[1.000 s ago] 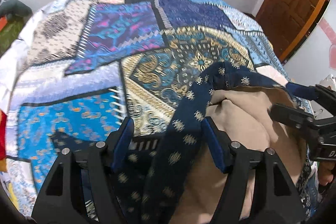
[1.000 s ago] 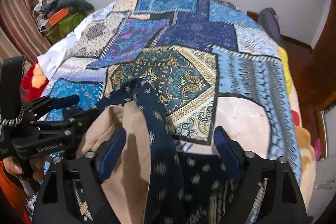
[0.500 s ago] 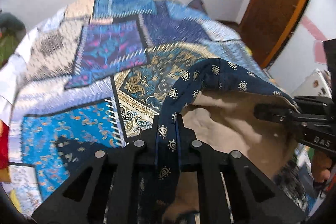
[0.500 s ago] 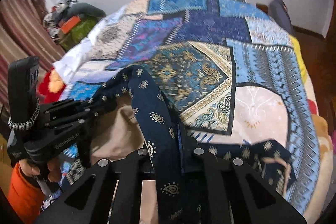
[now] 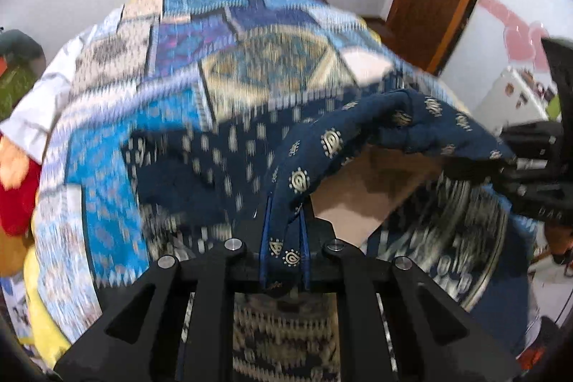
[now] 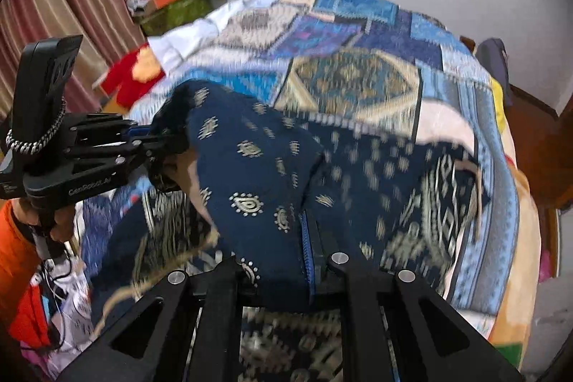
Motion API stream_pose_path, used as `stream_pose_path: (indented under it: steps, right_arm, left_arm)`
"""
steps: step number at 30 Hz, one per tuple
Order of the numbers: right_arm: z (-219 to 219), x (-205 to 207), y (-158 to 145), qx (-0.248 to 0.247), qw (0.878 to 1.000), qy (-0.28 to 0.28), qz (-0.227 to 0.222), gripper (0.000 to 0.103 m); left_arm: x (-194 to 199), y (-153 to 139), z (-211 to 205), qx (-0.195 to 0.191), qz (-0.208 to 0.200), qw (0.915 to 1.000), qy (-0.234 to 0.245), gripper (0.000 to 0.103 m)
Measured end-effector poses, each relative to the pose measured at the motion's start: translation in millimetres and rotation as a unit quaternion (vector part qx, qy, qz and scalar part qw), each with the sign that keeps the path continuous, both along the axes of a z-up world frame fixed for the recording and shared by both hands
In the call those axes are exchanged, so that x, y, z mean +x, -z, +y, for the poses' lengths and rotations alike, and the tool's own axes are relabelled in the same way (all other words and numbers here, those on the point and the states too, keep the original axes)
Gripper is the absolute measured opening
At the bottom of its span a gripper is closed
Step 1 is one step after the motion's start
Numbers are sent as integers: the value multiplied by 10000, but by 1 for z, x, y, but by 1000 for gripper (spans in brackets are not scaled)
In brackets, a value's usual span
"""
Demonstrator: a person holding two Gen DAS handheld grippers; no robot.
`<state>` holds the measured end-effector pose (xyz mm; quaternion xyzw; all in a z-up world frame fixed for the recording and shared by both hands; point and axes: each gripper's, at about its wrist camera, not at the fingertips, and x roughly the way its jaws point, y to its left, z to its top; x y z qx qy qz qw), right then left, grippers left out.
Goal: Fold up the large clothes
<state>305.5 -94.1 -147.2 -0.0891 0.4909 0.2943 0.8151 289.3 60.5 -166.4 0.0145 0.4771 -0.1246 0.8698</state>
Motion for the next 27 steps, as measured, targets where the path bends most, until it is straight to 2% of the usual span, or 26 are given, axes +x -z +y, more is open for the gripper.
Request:
stream_pose_path:
  steps: [3, 5, 7, 10, 13, 16, 22, 27]
  right_arm:
    - [-1, -14, 16, -169, 9994, -55, 297, 10]
    - [-4, -23, 27, -259, 9985, -34, 471, 10]
    - [-7, -31, 36, -382, 9977, 7, 552, 10]
    - [-14, -41, 46, -497, 9973, 58, 541, 10]
    - [-18, -52, 45, -509, 9980, 76, 368, 10]
    - [-20, -55, 42, -478, 9984, 91, 303, 10]
    - [-22, -47, 47, -366, 9982, 176, 431, 10]
    - [-23, -43, 49, -295, 9979, 244, 517, 10]
  left_arm:
    - [-23, 26, 1, 53, 312, 9995, -24, 14]
    - [-38, 42, 3, 52, 490, 9988, -81, 23]
    - [-51, 58, 5, 65, 663, 9977, -117, 27]
    - [-65, 73, 9, 180, 791, 9965, -191, 31]
    - [-74, 74, 16, 144, 819, 9962, -260, 33]
    - [-73, 61, 26, 218, 767, 9963, -311, 33]
    - [-55, 2, 36, 304, 185, 9985, -414, 33]
    - [-37, -33, 34, 333, -307, 9979, -466, 39]
